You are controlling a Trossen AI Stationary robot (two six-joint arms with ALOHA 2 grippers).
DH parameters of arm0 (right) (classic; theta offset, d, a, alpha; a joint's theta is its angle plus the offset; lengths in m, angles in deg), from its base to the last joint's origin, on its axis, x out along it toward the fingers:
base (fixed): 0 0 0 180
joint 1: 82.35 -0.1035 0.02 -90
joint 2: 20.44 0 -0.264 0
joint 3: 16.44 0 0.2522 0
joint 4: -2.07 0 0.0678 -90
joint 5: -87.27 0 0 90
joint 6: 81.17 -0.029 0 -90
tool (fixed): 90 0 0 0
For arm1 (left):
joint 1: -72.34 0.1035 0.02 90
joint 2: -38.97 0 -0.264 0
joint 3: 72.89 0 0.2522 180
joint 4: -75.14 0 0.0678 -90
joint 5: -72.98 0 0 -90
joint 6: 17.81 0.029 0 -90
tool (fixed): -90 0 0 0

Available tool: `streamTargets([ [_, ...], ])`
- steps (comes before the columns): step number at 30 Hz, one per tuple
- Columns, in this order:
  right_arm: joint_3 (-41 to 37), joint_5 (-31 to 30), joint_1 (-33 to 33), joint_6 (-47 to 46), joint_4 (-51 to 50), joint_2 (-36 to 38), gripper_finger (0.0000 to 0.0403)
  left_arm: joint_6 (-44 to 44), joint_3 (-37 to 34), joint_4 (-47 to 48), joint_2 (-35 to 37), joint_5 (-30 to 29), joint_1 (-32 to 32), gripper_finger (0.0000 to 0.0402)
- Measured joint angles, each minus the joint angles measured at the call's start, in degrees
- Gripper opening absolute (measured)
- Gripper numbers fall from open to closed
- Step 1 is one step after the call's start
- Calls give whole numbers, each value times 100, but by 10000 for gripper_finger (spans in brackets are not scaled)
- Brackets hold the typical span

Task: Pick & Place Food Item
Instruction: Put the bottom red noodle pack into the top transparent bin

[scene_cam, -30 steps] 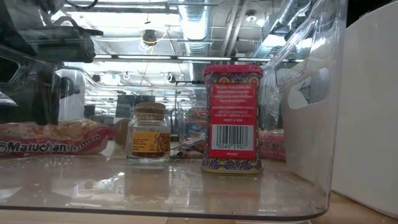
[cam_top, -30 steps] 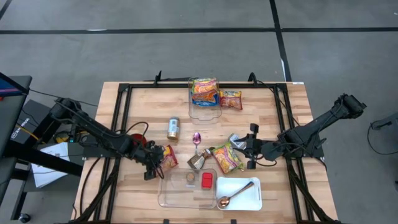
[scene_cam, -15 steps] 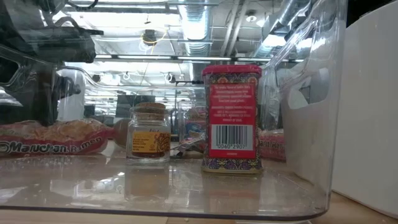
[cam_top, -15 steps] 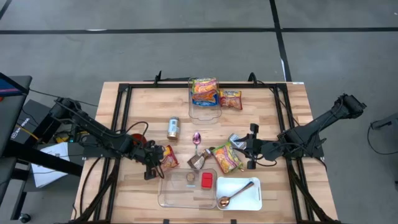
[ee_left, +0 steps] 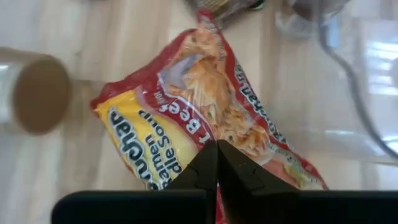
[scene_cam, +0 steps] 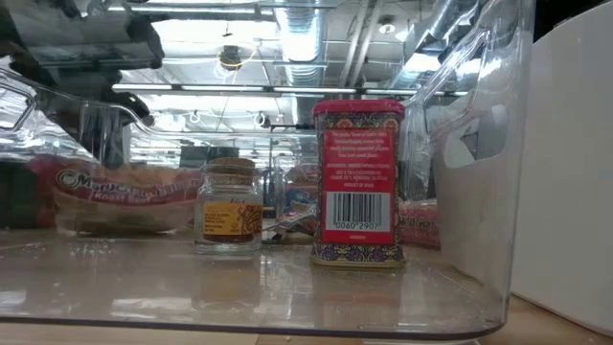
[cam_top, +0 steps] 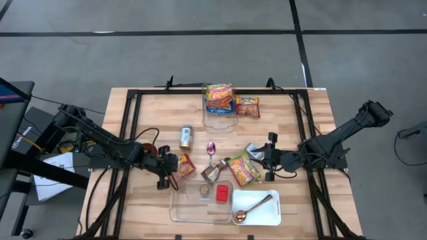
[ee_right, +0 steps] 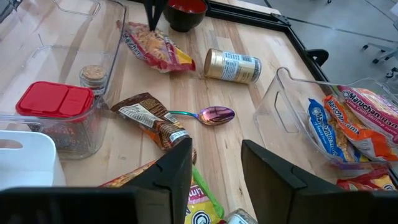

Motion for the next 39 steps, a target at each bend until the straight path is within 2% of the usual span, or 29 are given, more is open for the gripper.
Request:
streamTargets([
  [9, 0, 0, 0, -2, 0, 0, 131, 629, 337, 246, 4, -593, 106, 0],
  [16, 0, 0, 0, 0, 0, 0, 131, 1488, 591, 89, 7, -843, 479, 0],
  [28, 0, 0, 0, 4, -4, 0, 131, 4005, 816, -1316, 7, -826, 1652, 0],
  [36, 0, 0, 0, 22, -31, 0, 131, 5747, 1271, -2158, 7, 186, 2748, 0],
  [39, 0, 0, 0, 22, -39, 0, 131, 6342, 1396, -2340, 7, 784, 3160, 0],
])
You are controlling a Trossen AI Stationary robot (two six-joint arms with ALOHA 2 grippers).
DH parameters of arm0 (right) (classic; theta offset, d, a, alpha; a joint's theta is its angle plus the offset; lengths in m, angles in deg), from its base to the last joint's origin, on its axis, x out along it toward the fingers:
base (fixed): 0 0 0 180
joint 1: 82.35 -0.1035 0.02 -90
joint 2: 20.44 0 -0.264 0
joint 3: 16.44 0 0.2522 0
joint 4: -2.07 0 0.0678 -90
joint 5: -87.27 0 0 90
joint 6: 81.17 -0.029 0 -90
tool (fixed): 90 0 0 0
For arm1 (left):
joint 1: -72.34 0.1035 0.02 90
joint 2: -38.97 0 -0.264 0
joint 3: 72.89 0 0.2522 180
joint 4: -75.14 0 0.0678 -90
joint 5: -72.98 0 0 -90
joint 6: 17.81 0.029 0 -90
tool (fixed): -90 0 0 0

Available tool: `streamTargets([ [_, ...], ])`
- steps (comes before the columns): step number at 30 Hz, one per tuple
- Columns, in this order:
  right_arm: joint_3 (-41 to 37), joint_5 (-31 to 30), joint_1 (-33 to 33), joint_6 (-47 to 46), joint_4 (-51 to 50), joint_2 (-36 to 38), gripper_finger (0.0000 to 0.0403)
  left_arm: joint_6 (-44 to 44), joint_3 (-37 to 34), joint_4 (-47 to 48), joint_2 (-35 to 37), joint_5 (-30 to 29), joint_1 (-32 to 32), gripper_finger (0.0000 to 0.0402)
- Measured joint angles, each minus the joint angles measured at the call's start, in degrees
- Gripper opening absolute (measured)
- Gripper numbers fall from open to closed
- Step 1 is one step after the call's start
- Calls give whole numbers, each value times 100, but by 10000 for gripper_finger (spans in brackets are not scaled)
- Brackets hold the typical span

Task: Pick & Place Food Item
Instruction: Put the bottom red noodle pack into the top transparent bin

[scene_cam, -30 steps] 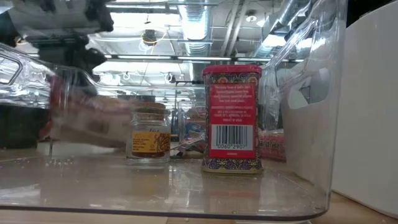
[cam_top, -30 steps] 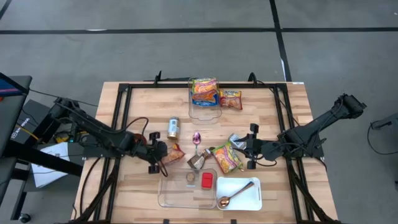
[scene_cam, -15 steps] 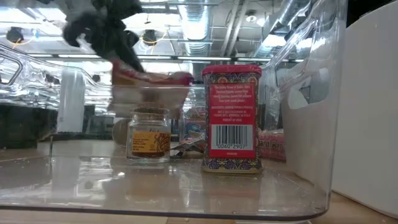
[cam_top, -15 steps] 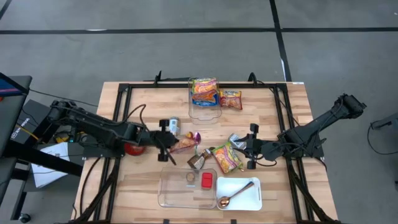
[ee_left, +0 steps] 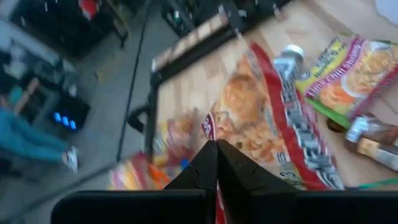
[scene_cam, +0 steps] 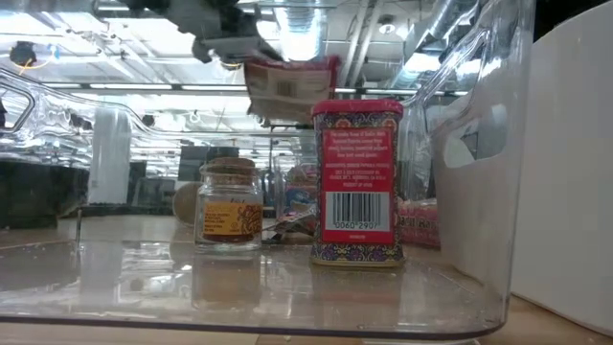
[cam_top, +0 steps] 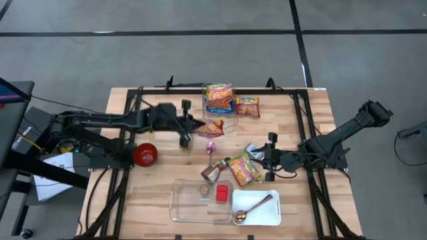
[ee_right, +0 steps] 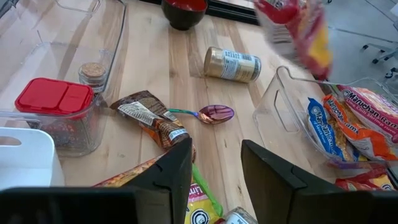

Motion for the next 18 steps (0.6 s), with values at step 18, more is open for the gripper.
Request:
streamTargets([
  [18, -6, -15, 0, -49, -199, -2, 131, 1478, 903, -1254, -2226, 392, 990, 0],
])
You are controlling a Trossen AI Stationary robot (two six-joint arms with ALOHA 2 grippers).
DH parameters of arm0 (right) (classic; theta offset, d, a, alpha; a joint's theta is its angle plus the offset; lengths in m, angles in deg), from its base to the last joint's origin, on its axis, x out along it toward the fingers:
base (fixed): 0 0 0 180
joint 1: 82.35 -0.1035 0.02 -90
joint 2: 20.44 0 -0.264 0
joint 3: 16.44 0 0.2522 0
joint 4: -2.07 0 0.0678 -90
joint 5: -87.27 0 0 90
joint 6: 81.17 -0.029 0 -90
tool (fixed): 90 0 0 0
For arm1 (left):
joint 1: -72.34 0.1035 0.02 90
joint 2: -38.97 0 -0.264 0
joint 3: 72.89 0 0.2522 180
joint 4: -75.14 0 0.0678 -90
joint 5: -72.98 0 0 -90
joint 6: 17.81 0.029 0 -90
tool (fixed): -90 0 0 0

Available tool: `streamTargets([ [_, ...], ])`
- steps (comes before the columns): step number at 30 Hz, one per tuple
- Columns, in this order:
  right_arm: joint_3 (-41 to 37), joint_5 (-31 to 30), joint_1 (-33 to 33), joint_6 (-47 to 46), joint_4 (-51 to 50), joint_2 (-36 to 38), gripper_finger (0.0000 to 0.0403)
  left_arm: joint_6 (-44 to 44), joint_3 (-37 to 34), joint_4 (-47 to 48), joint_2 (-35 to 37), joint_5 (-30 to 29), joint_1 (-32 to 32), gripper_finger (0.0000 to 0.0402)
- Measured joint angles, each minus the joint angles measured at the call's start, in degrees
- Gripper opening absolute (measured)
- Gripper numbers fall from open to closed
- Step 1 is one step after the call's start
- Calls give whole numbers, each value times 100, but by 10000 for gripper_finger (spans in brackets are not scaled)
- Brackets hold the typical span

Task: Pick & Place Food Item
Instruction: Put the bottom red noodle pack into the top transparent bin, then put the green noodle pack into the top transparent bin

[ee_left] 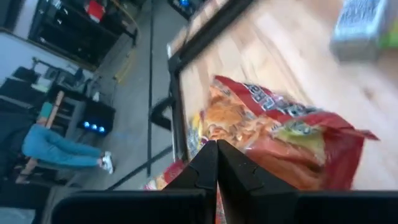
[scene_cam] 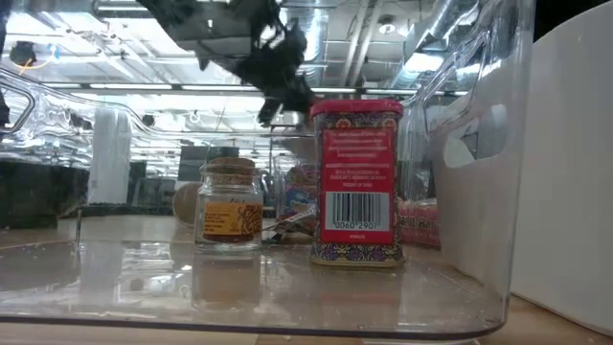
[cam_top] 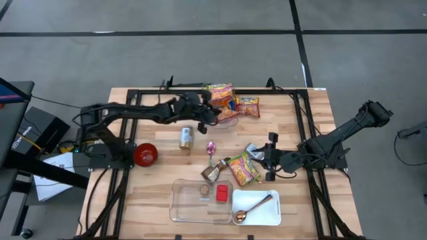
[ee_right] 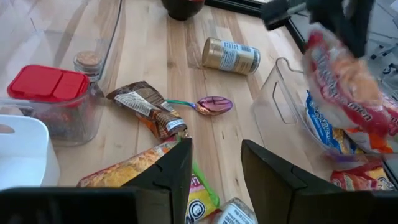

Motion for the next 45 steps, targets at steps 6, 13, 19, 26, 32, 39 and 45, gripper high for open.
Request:
streamTargets([
  [6, 1, -1, 0, -60, -95, 0, 131, 570, -64, -65, -260, -164, -2, 0],
  [13, 1, 0, 0, -60, -105, 0, 131, 906, -232, -86, -259, -230, 66, 0],
  [19, 1, -2, 0, -63, -100, 0, 131, 874, -269, -69, -261, -224, 66, 0],
  [26, 1, -52, 0, -81, -206, 0, 131, 675, -275, -13, 26, -199, 66, 0],
  [32, 4, -548, 6, -370, -637, 0, 131, -231, -273, 276, 763, 283, 65, 0],
  [39, -90, -625, 245, -973, -1076, 0, 131, -1659, -623, 1636, 2059, 1371, -103, 0],
  [45, -471, -564, 736, -1154, -888, 0, 131, -2905, -2145, 698, 3275, 2233, -775, 0],
])
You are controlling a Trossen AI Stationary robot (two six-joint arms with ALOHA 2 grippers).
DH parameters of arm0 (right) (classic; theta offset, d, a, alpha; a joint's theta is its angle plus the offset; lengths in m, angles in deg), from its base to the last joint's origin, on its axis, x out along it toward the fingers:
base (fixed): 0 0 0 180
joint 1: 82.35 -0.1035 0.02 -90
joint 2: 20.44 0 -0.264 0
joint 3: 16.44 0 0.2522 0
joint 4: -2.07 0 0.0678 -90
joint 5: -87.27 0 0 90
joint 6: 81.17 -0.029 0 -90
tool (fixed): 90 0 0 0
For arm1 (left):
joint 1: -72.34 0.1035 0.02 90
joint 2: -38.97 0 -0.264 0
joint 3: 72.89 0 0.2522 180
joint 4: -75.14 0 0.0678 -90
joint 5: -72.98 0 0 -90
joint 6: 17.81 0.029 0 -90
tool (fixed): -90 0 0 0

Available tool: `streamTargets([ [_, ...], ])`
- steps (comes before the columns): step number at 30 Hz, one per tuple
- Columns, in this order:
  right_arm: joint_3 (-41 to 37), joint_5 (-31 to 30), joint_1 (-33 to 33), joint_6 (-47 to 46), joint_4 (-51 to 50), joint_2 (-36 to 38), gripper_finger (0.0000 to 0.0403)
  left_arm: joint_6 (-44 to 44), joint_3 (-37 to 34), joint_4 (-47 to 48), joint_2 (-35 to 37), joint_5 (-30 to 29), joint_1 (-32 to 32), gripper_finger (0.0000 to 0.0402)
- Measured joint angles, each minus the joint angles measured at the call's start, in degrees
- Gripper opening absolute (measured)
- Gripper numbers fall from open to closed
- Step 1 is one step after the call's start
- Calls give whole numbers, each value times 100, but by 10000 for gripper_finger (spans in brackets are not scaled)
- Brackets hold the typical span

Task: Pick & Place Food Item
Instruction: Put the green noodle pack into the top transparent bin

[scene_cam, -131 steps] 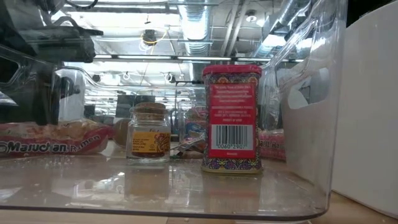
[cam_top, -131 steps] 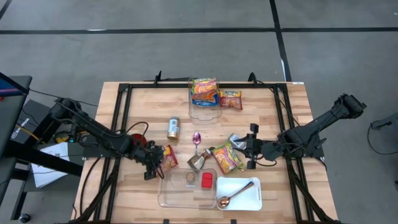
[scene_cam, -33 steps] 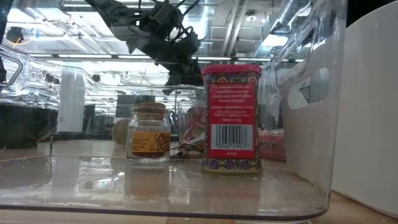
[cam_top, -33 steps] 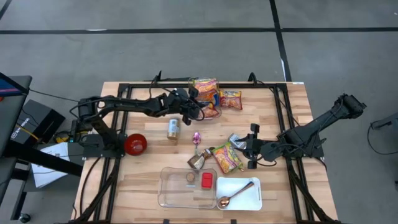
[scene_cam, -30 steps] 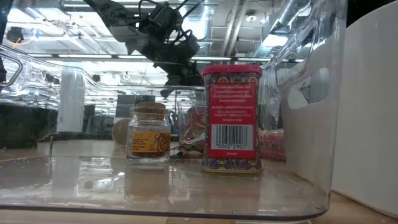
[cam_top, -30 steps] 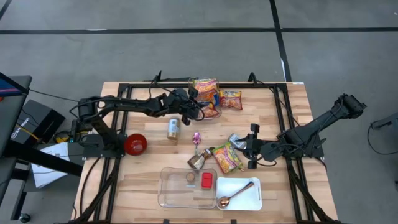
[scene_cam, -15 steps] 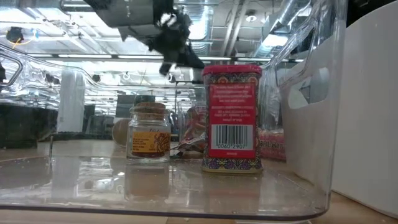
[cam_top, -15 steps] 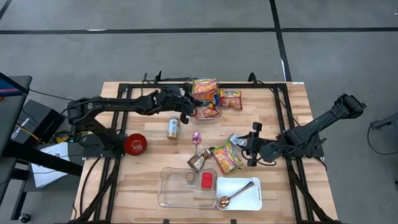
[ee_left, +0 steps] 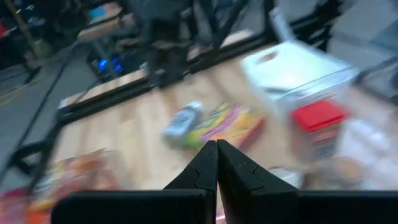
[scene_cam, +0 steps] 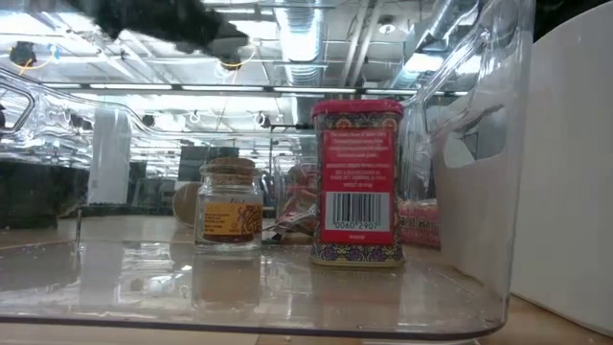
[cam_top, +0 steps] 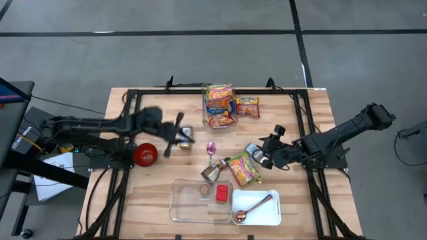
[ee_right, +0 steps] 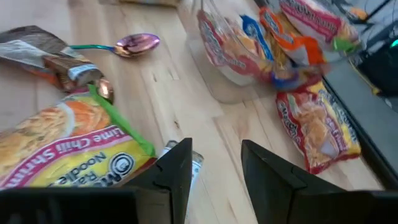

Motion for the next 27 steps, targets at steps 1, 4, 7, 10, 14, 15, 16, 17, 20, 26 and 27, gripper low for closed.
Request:
streamTargets([
  [1, -42, 54, 83, 0, 70, -2, 131, -176, -313, -308, 164, -60, -150, 0],
  [4, -104, 182, 260, 12, 201, 0, 131, -474, -1211, -1400, 520, -542, -591, 0],
  [7, -160, 260, 344, 174, 434, -2, 131, -634, -1920, -2611, 706, -1474, -809, 0],
  [10, -164, 263, 356, 197, 439, -1, 131, -810, -2383, -3301, 767, -2167, -818, 0],
  [14, -166, 263, 346, 200, 508, 0, 131, -923, -2582, -3490, 796, -2323, -779, 0],
  [15, -166, 263, 346, 200, 539, 0, 131, -926, -2587, -3475, 790, -2322, -787, 0],
  [16, -166, 263, 346, 200, 543, 0, 131, -932, -2589, -3479, 791, -2323, -796, 0],
  [17, -166, 264, 346, 200, 547, 0, 131, -928, -2589, -3502, 792, -2321, -796, 0],
  [20, -166, 267, 346, 200, 548, 0, 131, -921, -2587, -3505, 793, -2322, -796, 0],
  [26, -166, 280, 346, 200, 547, 0, 131, -953, -2587, -3498, 793, -2322, -796, 0],
  [27, -166, 284, 346, 200, 546, 0, 131, -1008, -2587, -3496, 793, -2322, -796, 0],
])
